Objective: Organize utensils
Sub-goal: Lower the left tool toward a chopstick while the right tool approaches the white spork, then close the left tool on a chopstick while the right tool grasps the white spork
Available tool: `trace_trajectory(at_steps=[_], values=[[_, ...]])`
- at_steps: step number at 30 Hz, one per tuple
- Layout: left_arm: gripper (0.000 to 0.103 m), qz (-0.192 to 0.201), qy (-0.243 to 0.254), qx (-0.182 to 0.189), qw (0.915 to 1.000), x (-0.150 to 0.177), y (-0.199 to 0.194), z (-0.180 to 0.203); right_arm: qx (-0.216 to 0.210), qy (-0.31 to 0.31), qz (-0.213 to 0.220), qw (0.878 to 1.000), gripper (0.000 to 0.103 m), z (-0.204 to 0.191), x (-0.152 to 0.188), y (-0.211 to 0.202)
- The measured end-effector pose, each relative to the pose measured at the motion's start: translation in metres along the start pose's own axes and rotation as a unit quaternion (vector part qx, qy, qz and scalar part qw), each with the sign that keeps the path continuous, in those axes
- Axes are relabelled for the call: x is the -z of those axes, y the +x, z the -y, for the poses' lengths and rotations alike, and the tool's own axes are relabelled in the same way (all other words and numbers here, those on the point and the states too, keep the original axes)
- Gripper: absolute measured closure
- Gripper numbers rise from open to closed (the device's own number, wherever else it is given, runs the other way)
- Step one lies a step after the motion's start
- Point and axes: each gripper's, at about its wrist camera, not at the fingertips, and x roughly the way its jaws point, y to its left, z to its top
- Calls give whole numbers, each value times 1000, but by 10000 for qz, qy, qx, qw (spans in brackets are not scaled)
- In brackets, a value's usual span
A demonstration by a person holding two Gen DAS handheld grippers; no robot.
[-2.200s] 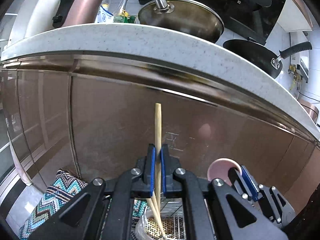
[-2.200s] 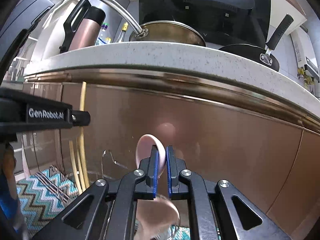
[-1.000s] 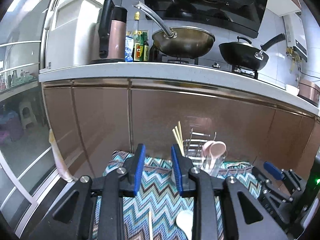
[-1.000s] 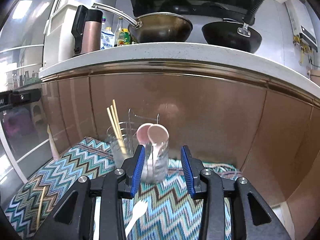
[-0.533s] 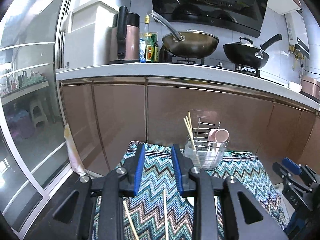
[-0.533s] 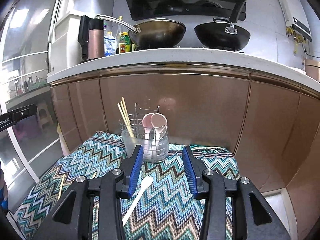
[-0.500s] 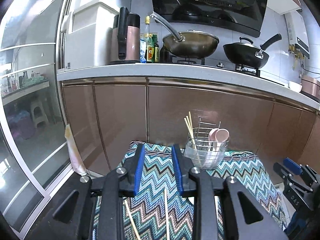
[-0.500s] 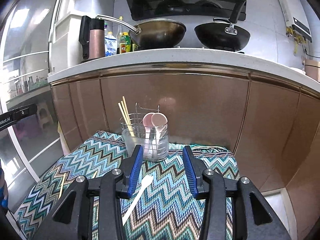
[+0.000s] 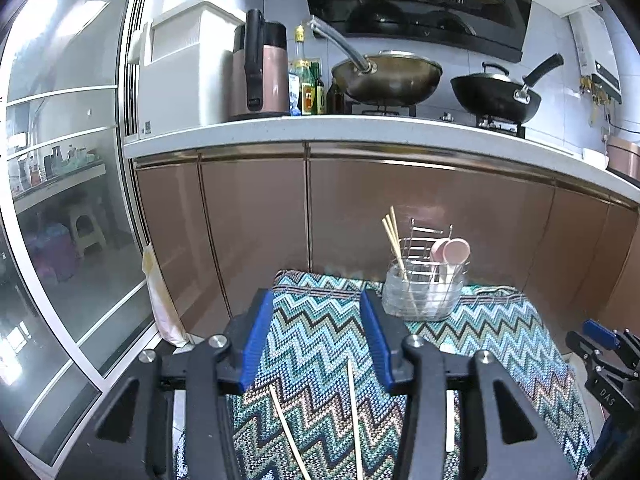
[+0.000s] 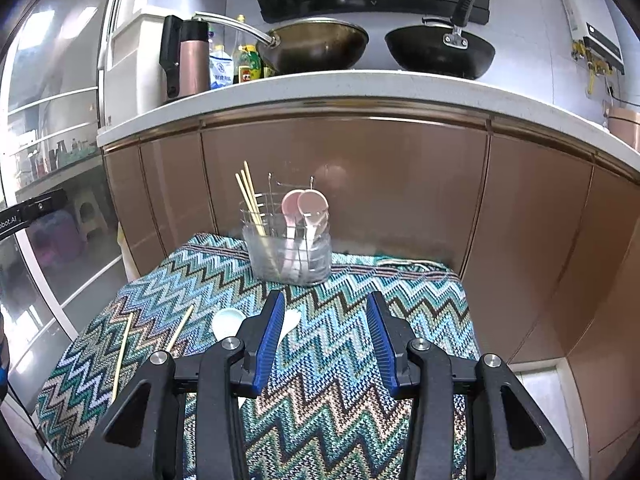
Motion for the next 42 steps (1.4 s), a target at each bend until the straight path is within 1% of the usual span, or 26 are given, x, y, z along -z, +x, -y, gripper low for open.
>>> trace_trajectory(at_steps=[4, 7, 9, 12, 13, 15, 21, 25, 29, 32, 35, 36, 38, 40, 42], values=[[60, -225, 16, 4, 9997, 4, 16, -2, -18, 56, -160, 9999, 61, 3, 4, 10], [60, -627, -113, 288, 9976, 9, 35, -7, -183, 155, -382, 9990, 60, 3, 6, 22], [60, -1020, -230, 572, 9929, 12, 52, -12, -329, 171, -522, 9979, 59, 1, 7, 30], [60, -1507, -209, 861, 9846, 17, 76, -12, -662, 341, -829, 9938, 59, 3, 8, 48], [60, -1606, -189, 900, 9827, 19, 81, -11, -712, 374, -920, 9925, 59, 5, 8, 55], [60, -1815, -127, 929, 9789, 25, 93, -9, -723, 342, -1024, 9915, 59, 6, 10, 65], [60, -2227, -136, 1077, 9688, 41, 122, -4, -817, 377, -1268, 9878, 59, 10, 20, 90], [60, -2432, -128, 1024, 9645, 52, 138, -4, -873, 390, -1424, 9852, 59, 11, 27, 106], [61, -2662, -264, 988, 9585, 61, 153, -11, -966, 370, -1562, 9823, 59, 10, 32, 118], [61, -2904, -277, 1105, 9501, 66, 164, -10, -1090, 343, -1735, 9782, 59, 7, 35, 130], [61, -3374, -213, 1353, 9313, 75, 184, -1, -1320, 426, -1967, 9706, 62, 3, 35, 146], [62, -3491, -213, 1404, 9263, 78, 189, 1, -1417, 484, -2053, 9672, 63, 2, 34, 151], [69, -3763, -195, 1474, 9145, 84, 203, 7, -1622, 619, -2306, 9574, 65, -1, 33, 167], [73, -3966, -191, 1399, 9071, 89, 216, 10, -1719, 668, -2518, 9500, 67, -5, 33, 181], [76, -4103, -201, 1412, 9007, 91, 224, 11, -1723, 675, -2670, 9458, 69, -9, 33, 191]])
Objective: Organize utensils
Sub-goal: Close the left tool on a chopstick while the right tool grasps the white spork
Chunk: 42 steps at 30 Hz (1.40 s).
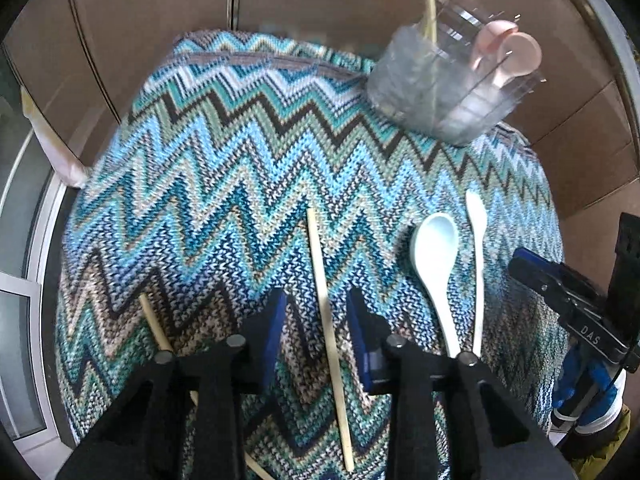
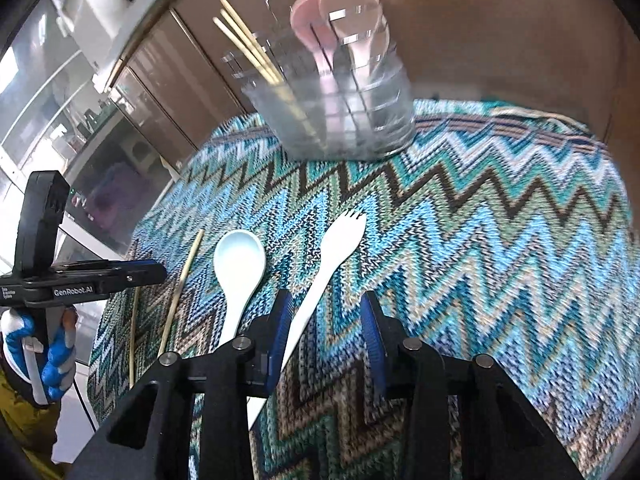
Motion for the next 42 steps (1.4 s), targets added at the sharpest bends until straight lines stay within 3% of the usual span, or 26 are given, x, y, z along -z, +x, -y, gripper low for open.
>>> trace_trajectory(at_steps=[8, 16, 19, 20, 25, 26, 29, 42], values=[[78, -557, 19, -32, 9984, -18, 25, -2, 215, -57, -651, 9976, 72, -12, -27, 43], [81, -824, 285, -185, 9960, -26, 39, 12, 610, -63, -878, 9942, 71, -18, -44, 66], [90, -776, 298, -310, 9961, -27, 42, 15, 636, -31, -884, 9940, 72, -20, -47, 74], [93, -759, 284, -312, 9962, -27, 42, 14, 657, -16, -884, 9939, 78, -20, -48, 76], [97, -657, 62, -211, 9976, -24, 39, 1, 631, 4, -839, 9945, 84, -21, -50, 82], [97, -618, 22, -153, 9980, -22, 35, -2, 603, 13, -821, 9948, 93, -20, -49, 81], [98, -524, -101, -17, 9986, -18, 27, -12, 442, -27, -673, 9967, 98, -15, -41, 62], [98, 179, -394, 251, 9987, 9, -44, -34, 261, -308, 64, 9992, 100, -22, -3, -10]])
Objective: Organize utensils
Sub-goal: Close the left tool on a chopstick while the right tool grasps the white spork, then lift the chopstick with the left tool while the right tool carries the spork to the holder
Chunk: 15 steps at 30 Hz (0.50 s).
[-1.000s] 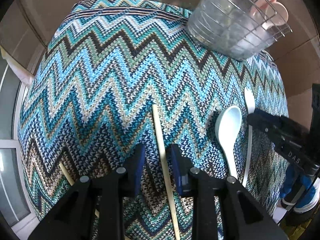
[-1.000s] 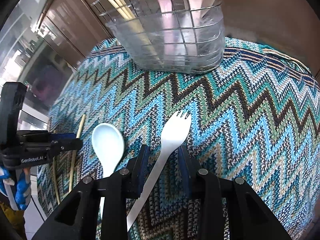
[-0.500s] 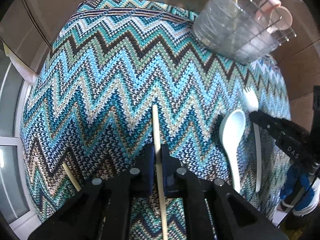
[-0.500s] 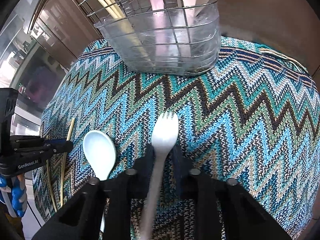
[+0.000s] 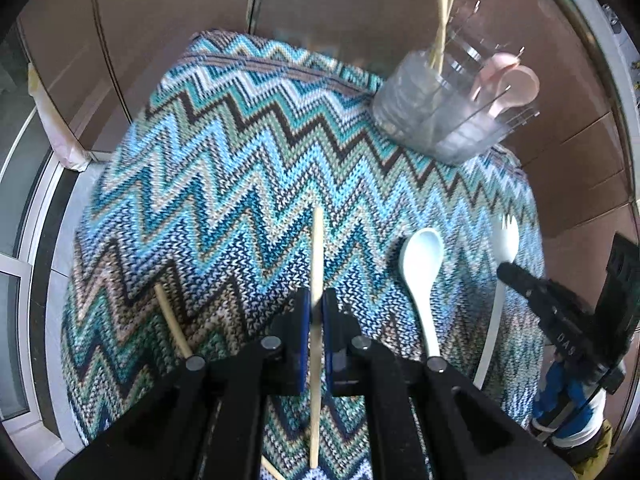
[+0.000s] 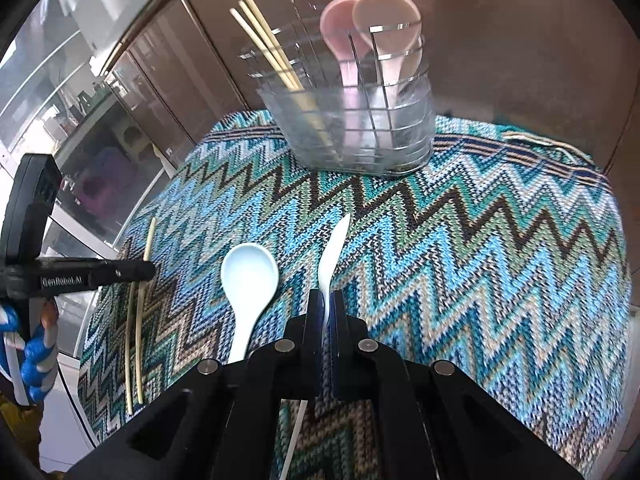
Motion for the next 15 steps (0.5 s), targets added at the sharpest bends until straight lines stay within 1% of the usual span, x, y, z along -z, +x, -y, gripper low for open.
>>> trace_trajectory(at_steps=[5, 6, 9, 15], values=[[98, 331, -41, 78, 9994, 7, -23, 14, -4, -89, 375, 9993, 100, -5, 14, -35], [98, 380, -49, 109, 9992, 9, -28, 15, 3, -100, 431, 9990, 100, -12, 14, -34], [98, 518, -51, 174, 9985, 15, -43, 22, -38, -134, 640, 9979, 100, -16, 26, -56], [98, 794, -70, 361, 9962, 20, -70, 37, -14, -204, 1051, 9942, 100, -29, 28, -83]])
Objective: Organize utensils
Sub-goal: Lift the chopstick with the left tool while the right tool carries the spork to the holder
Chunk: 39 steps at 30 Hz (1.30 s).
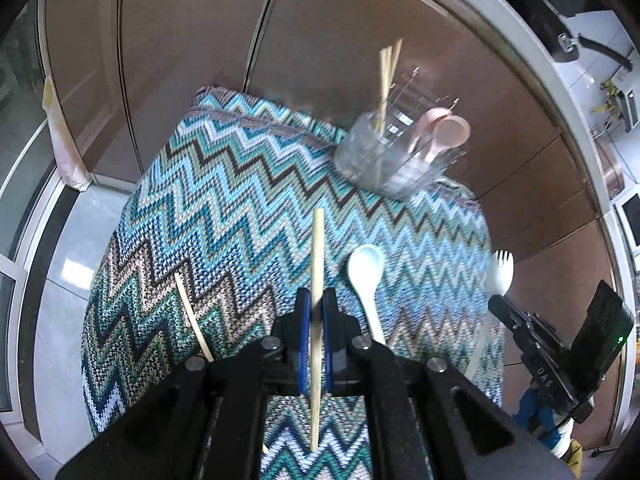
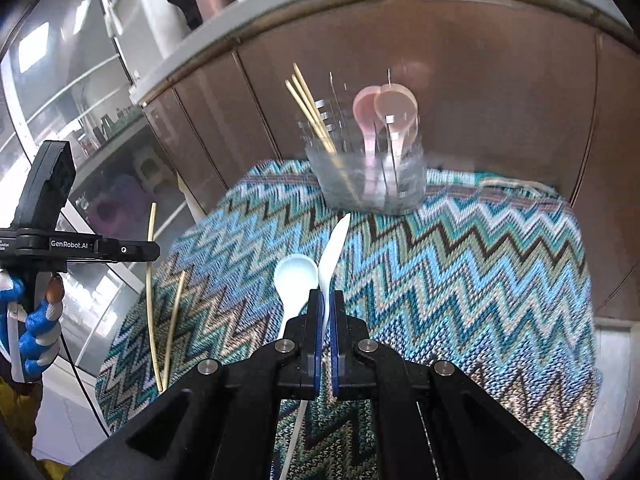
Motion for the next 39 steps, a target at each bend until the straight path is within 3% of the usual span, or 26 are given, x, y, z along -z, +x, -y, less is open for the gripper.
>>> trace_trajectory(at_steps=[5, 10, 15, 19, 22, 27, 32, 39], values=[[98, 472, 36, 269, 9985, -16, -33, 18, 136, -193, 670, 9975, 100, -9, -24, -29], [98, 866, 171, 555, 9945, -45, -56, 42, 248, -499, 1388, 9888, 100, -20, -70, -42], [98, 1370, 252, 876, 9864, -89, -73, 65, 568, -824, 2230, 9697, 100, -30, -128, -39], [98, 1869, 223, 971, 9773, -121, -79, 72, 894, -846, 3010, 9456, 100, -30, -164, -31], [98, 2266, 246, 936, 9692, -143, -79, 79, 1130, -844, 3361, 9312, 100, -25, -181, -21], [98, 2671, 298, 916, 9588, -171, -59, 86, 1379, -944, 3485, 9223, 100, -16, -195, 9], [98, 2918, 452, 832, 9518, -186, -26, 97, 1640, -1059, 3567, 9136, 100, -7, -186, 37], [98, 2890, 434, 606, 9544, -199, 44, 95, 1822, -1107, 3629, 9071, 100, 2, -175, 71]])
